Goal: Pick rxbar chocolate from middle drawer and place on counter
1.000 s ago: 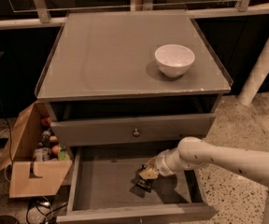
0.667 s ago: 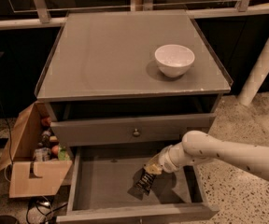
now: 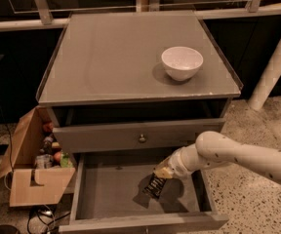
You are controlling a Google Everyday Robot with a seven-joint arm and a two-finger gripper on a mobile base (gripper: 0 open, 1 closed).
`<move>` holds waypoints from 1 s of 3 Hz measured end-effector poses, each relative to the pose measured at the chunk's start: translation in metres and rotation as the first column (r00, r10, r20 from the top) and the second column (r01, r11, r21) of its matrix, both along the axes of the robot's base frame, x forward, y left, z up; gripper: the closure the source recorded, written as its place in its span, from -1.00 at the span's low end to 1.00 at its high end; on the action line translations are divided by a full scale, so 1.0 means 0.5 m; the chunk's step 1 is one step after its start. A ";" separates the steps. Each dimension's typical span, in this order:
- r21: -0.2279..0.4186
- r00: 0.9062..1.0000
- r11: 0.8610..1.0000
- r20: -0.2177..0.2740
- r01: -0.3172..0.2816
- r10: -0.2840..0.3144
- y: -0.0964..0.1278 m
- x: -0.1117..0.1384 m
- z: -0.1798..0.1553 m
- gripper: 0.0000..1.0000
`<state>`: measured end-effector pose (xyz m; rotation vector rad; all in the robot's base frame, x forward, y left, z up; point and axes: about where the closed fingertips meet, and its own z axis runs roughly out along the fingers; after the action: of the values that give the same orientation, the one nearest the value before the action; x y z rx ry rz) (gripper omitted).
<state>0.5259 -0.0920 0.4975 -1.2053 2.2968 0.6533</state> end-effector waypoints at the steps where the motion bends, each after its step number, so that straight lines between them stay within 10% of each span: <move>1: -0.003 1.000 1.000 0.019 0.010 -0.010 -0.015 -0.027 0.080 1.00; 3: -0.002 0.998 1.000 0.057 0.010 -0.010 -0.030 -0.059 0.161 1.00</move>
Offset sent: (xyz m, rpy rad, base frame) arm -0.0479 -0.0244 0.1256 0.0016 -0.0975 -0.0095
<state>0.4966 -0.1072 0.5780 -1.1980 2.2558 0.6048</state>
